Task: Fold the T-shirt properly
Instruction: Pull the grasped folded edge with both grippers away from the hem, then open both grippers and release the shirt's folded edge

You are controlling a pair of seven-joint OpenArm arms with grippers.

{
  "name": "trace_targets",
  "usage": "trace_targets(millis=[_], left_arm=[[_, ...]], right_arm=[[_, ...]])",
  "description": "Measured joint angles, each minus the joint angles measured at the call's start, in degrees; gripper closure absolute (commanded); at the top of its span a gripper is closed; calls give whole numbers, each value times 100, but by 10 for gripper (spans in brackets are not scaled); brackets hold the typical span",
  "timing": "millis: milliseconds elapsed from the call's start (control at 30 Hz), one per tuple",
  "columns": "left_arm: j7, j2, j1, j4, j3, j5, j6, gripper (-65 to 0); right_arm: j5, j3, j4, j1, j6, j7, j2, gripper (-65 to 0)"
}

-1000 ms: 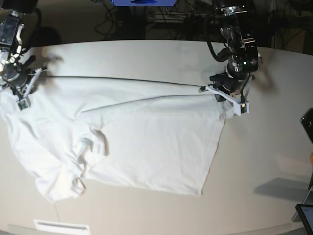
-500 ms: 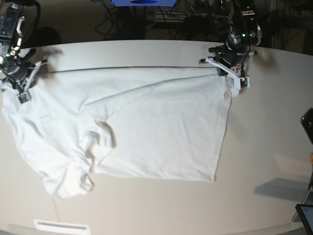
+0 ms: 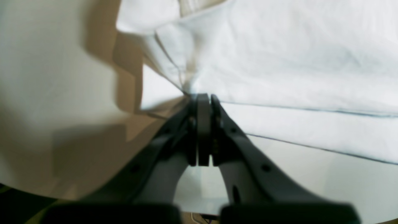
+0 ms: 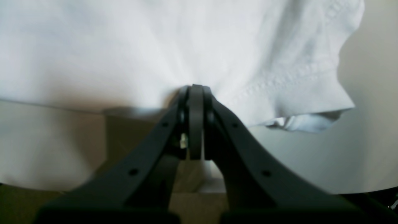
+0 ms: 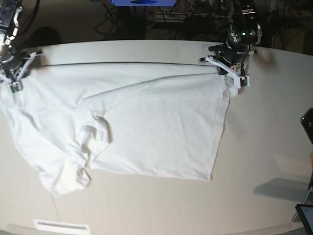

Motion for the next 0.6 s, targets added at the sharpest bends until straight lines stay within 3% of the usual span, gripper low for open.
trace_targets(millis=[167, 300, 600], left_arm=[[13, 0, 216, 118, 0, -2, -2, 0], [2, -13, 236, 118, -2, -2, -2, 0], [101, -28, 177, 122, -2, 2, -2, 0]], right_arm=[[-66, 15, 136, -166, -74, 70, -153, -6], [-210, 39, 485, -326, -122, -81, -468, -6], [-107, 55, 717, -411, -15, -463, -487, -6]])
